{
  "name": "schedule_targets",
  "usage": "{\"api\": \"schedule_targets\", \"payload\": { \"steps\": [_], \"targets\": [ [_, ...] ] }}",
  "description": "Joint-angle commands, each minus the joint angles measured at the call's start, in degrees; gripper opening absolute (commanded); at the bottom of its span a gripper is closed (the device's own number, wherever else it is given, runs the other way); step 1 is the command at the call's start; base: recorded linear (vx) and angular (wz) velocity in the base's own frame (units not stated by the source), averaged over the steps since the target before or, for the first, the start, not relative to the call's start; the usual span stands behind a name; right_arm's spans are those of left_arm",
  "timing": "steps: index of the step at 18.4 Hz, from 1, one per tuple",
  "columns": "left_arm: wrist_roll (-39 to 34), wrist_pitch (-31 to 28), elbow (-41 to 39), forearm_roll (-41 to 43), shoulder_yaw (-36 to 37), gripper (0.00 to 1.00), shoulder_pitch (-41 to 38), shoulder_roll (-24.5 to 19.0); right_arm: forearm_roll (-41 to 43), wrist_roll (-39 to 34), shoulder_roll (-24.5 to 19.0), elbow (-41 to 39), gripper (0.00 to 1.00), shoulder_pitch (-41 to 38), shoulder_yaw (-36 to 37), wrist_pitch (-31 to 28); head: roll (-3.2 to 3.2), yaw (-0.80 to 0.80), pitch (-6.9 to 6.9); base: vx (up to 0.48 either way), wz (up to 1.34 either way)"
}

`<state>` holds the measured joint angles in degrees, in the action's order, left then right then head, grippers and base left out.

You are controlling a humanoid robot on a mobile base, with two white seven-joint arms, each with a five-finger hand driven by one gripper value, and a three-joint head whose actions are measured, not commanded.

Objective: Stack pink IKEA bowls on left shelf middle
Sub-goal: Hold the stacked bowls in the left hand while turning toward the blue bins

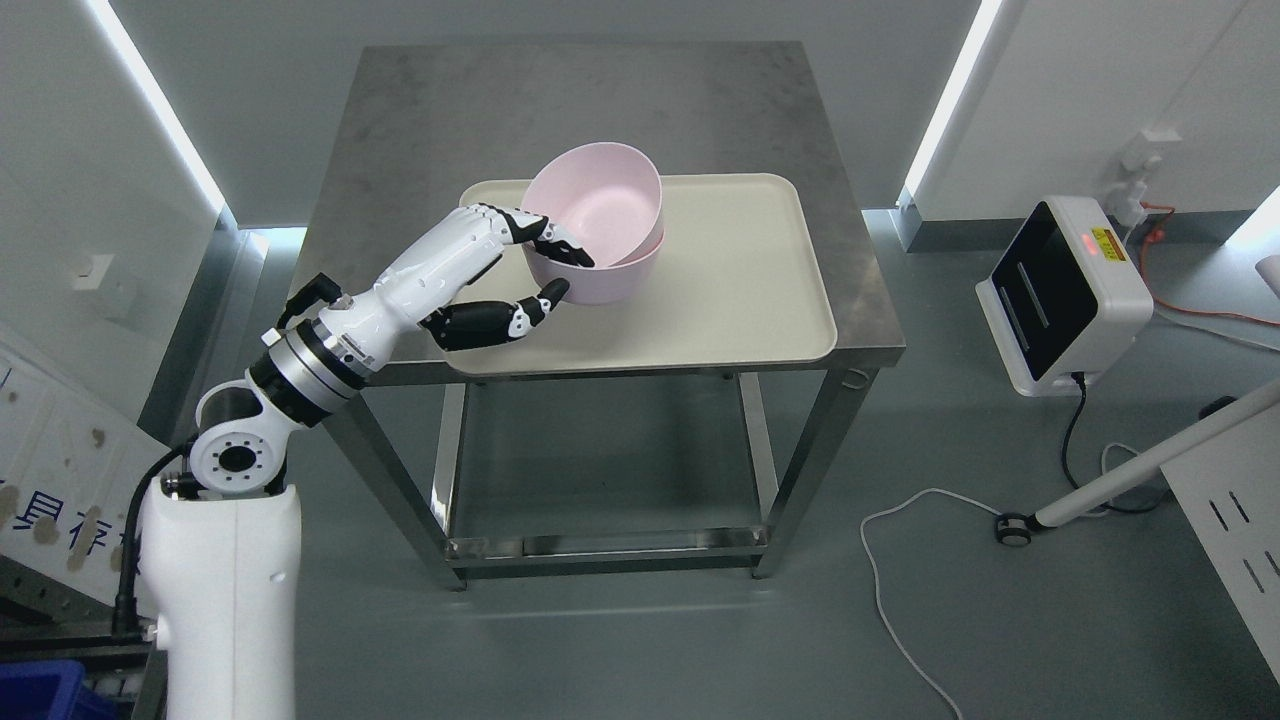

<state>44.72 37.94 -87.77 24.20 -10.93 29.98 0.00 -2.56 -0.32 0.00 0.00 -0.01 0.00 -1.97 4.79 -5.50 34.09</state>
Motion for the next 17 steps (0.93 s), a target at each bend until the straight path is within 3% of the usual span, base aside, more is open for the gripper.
{"api": "schedule_targets", "payload": {
  "steps": [1,10,17],
  "targets": [
    [0.0,0.1,-0.6,0.0,-1.6,0.03,-0.4,-1.0,2.6,0.0,1.0,-1.9,1.0,-1.7,0.6,0.0,0.0,0.0,0.0,-0.158,-0.02],
    [0.1,-0.1,-0.6,-0.4,-1.7,0.03,-0.5,-1.0,2.6,0.0,1.0,-1.9,1.0,-1.7,0.6,0.0,0.0,0.0,0.0,-0.129,-0.1],
    [0.1,-0.1,-0.6,-0.6,-1.3,0.04,-0.8,-1.0,2.6,0.0,1.0,-1.9,1.0,-1.7,0.6,0.0,0.0,0.0,0.0,-0.286,0.0]
  ]
}}
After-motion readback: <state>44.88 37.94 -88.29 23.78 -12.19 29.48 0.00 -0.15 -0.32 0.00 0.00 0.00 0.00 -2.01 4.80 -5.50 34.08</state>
